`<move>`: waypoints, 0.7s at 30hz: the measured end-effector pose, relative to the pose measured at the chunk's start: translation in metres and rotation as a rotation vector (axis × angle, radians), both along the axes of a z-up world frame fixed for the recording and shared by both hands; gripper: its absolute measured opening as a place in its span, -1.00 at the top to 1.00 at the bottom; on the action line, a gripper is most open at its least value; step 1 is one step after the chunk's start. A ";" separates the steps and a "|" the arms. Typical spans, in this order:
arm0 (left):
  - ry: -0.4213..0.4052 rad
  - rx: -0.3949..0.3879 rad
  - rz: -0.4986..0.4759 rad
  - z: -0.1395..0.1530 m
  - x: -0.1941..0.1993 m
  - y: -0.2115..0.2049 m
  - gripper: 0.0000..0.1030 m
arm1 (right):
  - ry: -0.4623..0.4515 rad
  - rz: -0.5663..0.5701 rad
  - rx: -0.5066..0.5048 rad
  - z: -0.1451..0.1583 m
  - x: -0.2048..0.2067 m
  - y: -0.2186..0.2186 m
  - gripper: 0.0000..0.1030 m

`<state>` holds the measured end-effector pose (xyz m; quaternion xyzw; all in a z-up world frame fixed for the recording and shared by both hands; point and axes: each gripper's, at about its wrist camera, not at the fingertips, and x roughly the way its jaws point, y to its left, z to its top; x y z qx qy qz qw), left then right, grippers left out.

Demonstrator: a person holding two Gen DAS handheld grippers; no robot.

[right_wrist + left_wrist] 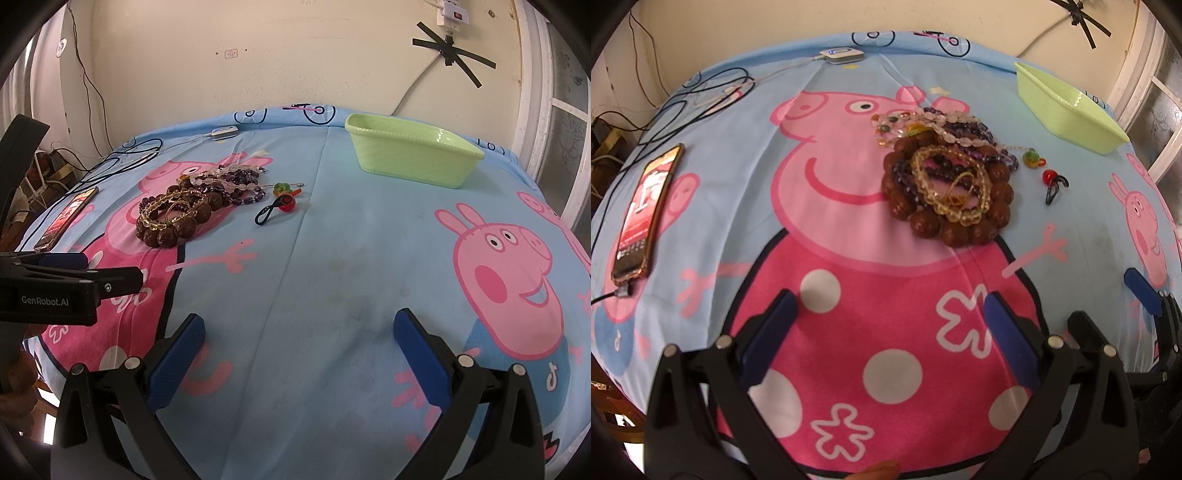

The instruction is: Organize jewelry

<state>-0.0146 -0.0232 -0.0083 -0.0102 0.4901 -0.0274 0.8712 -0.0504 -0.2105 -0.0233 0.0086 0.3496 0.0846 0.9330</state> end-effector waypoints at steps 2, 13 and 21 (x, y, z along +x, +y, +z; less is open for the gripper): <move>-0.001 0.001 0.000 0.000 0.000 0.000 -0.88 | 0.000 0.000 0.000 0.000 0.000 0.000 -0.56; -0.005 0.011 -0.001 0.000 -0.002 -0.001 -0.88 | -0.004 0.020 -0.026 0.006 -0.001 0.003 -0.56; -0.062 0.014 -0.023 0.012 -0.011 -0.006 -0.88 | -0.069 0.002 -0.029 0.021 -0.014 0.000 -0.56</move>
